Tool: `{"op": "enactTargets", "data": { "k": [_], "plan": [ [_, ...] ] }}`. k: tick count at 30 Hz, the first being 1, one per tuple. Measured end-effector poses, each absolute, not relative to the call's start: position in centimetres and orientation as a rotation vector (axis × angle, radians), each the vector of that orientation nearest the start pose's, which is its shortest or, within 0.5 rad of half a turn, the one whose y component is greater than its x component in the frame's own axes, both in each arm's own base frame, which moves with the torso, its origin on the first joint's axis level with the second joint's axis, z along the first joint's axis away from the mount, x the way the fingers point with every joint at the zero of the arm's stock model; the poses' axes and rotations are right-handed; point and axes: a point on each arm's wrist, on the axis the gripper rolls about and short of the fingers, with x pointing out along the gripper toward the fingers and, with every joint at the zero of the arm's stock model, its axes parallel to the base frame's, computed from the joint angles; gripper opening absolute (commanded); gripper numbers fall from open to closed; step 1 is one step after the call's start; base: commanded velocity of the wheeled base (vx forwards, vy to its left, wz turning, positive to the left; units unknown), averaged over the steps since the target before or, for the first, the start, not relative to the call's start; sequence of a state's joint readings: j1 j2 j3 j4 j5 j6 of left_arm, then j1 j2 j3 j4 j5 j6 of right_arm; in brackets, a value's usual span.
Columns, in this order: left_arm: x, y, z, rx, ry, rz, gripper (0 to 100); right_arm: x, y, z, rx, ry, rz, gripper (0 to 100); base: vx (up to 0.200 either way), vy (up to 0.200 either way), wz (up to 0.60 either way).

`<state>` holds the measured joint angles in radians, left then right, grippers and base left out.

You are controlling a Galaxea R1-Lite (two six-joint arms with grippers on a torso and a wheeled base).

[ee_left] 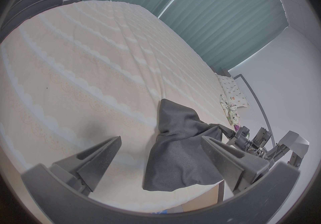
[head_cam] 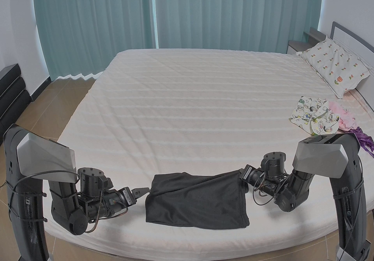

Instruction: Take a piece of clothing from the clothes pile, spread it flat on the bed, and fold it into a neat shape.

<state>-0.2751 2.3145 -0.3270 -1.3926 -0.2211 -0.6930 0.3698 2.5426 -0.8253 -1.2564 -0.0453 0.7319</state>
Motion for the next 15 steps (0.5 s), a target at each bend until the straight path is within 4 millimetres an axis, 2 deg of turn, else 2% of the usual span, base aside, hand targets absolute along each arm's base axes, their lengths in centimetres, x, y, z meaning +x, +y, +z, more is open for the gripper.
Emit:
{"op": "enactTargets", "data": {
  "k": [12, 13, 15],
  "plan": [
    [27.4, -8.2, -2.9, -0.635, 0.745, -0.238, 100, 36.4, 12.7, -5.6, 0.631, 0.533, 0.097, 0, 0.0, 0.0, 0.0],
    [27.3, -8.2, -3.0, -0.634, 0.746, -0.237, 100, 36.4, 12.7, -5.6, 0.631, 0.534, 0.096, 100, 0.0, 0.0, 0.0],
    [27.3, -8.2, -3.0, -0.634, 0.747, -0.237, 100, 36.4, 12.6, -5.6, 0.632, 0.532, 0.094, 100, 0.0, 0.0, 0.0]
  ]
}}
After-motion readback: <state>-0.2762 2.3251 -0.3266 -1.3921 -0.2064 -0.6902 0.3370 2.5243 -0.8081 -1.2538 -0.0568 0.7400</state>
